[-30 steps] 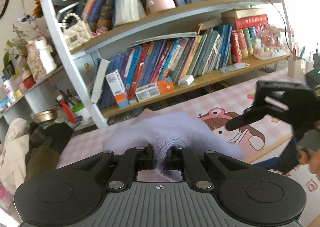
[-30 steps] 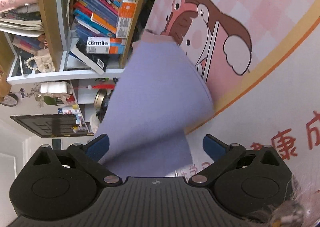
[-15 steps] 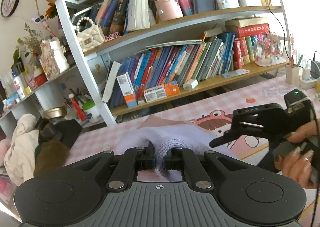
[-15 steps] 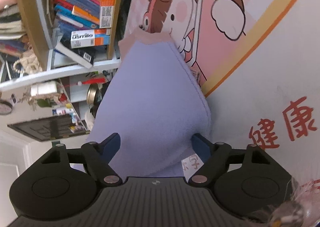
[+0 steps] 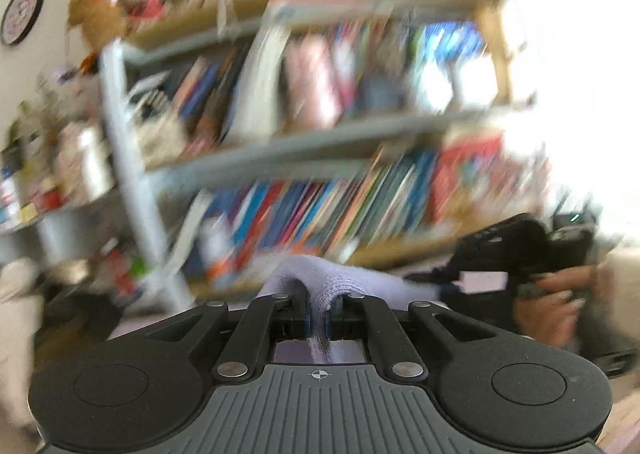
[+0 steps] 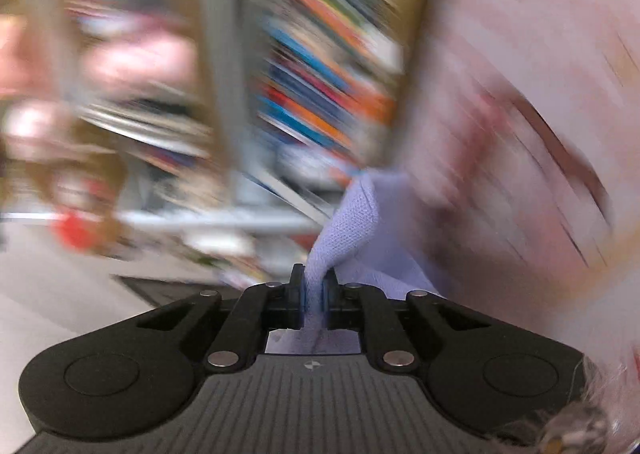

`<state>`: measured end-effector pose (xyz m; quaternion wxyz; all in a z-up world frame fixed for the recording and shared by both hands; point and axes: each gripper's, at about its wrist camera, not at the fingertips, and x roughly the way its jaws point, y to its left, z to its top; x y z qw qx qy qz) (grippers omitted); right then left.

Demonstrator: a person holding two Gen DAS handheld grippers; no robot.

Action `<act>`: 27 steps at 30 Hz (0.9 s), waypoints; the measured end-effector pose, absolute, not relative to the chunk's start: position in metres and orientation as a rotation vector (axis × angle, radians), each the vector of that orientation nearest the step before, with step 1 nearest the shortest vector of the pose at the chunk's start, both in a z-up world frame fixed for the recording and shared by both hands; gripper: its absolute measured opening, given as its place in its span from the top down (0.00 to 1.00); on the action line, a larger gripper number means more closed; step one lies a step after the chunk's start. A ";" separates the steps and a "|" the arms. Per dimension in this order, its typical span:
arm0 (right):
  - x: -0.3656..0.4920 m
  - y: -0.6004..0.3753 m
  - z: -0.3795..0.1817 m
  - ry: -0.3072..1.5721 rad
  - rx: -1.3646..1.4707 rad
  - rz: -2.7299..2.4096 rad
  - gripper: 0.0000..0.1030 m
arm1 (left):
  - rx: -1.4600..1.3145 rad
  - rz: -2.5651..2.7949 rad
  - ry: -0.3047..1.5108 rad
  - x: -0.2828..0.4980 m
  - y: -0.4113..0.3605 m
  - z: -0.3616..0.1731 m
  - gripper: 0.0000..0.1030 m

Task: Fold clothes
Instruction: 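Grasp the sweater hem with the right gripper while the left gripper holds the lavender edge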

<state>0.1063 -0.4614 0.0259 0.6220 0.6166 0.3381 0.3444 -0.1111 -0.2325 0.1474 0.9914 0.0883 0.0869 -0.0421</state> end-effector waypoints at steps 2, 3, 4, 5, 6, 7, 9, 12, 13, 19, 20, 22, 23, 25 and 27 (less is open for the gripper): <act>0.116 -0.481 0.068 0.593 1.414 0.867 0.93 | 0.133 -0.208 0.059 -0.115 -0.240 0.167 0.95; 0.121 -0.491 0.089 0.501 1.410 0.903 0.93 | 0.104 -0.268 0.004 -0.117 -0.242 0.178 0.95; 0.124 -0.496 0.116 0.417 1.379 0.947 0.93 | 0.072 -0.326 -0.051 -0.119 -0.244 0.188 0.95; 0.128 -0.501 0.144 0.335 1.344 0.990 0.93 | 0.039 -0.380 -0.100 -0.121 -0.246 0.197 0.95; 0.129 -0.503 0.173 0.259 1.295 1.039 0.93 | 0.010 -0.427 -0.140 -0.124 -0.246 0.205 0.95; 0.129 -0.498 0.196 0.227 1.236 1.076 0.93 | -0.018 -0.470 -0.176 -0.126 -0.246 0.212 0.95; 0.129 -0.486 0.240 0.170 1.116 1.145 0.93 | -0.064 -0.522 -0.203 -0.128 -0.241 0.217 0.94; 0.135 -0.453 0.265 0.241 0.931 1.134 0.93 | -0.122 -0.484 -0.114 -0.113 -0.226 0.201 0.94; 0.140 -0.437 0.259 0.313 0.868 1.094 0.93 | -0.149 -0.454 -0.043 -0.104 -0.218 0.189 0.94; 0.176 -0.343 0.122 0.880 0.601 0.785 0.93 | -0.150 -0.244 0.487 -0.047 -0.178 0.064 0.94; 0.180 -0.331 0.094 0.965 0.571 0.730 0.93 | -0.161 -0.210 0.532 -0.044 -0.172 0.050 0.94; 0.186 -0.319 0.063 1.046 0.539 0.677 0.93 | -0.181 -0.142 0.620 -0.037 -0.161 0.024 0.94; 0.189 -0.314 0.057 1.054 0.554 0.671 0.93 | -0.195 -0.126 0.641 -0.036 -0.155 0.019 0.94; 0.196 -0.305 0.047 1.065 0.589 0.664 0.93 | -0.212 -0.119 0.648 -0.035 -0.142 0.020 0.93; 0.192 -0.290 0.055 1.026 0.567 0.661 0.93 | -0.198 -0.100 0.654 -0.034 -0.133 0.021 0.92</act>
